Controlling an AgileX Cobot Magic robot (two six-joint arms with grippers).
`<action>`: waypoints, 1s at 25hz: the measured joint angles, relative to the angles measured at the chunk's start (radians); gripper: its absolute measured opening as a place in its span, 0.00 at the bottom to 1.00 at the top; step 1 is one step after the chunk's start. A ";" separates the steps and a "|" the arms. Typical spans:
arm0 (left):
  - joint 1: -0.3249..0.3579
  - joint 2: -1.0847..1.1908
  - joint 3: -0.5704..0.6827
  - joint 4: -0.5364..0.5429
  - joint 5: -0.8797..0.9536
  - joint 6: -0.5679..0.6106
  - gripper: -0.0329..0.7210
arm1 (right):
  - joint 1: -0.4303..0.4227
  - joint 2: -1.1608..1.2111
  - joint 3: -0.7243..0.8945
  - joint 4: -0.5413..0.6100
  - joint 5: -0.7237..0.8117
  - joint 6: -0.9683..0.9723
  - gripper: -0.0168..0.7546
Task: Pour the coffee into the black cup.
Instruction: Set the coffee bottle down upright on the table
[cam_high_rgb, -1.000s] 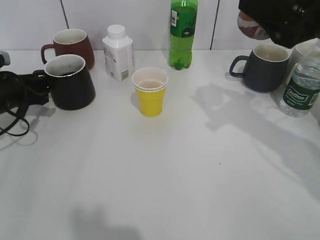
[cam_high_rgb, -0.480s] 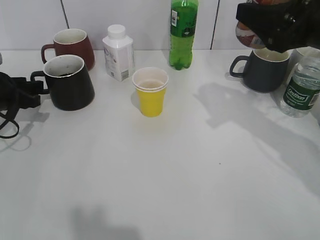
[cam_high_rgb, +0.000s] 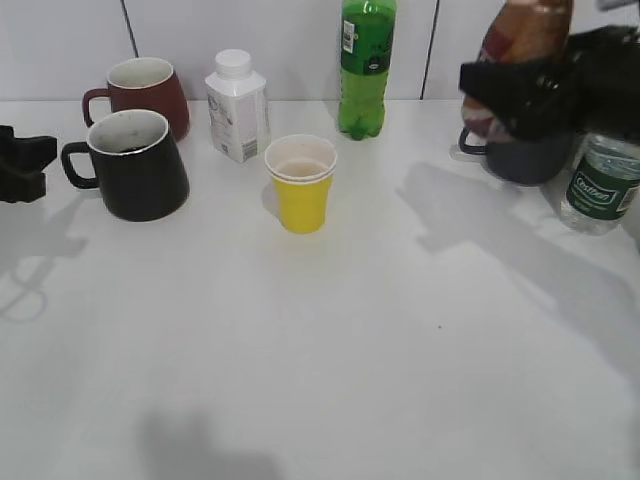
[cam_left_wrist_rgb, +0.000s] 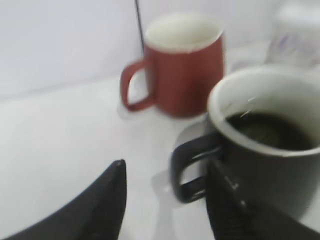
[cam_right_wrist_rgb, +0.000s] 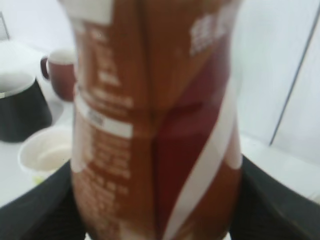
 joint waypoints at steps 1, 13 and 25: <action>-0.012 -0.027 0.016 0.000 0.001 -0.008 0.57 | 0.000 0.019 0.000 0.000 -0.007 -0.003 0.71; -0.163 -0.246 0.078 0.002 0.061 -0.046 0.57 | 0.000 0.297 -0.001 0.112 -0.151 -0.243 0.71; -0.172 -0.263 0.078 0.002 0.076 -0.070 0.57 | 0.000 0.526 -0.019 0.226 -0.293 -0.396 0.71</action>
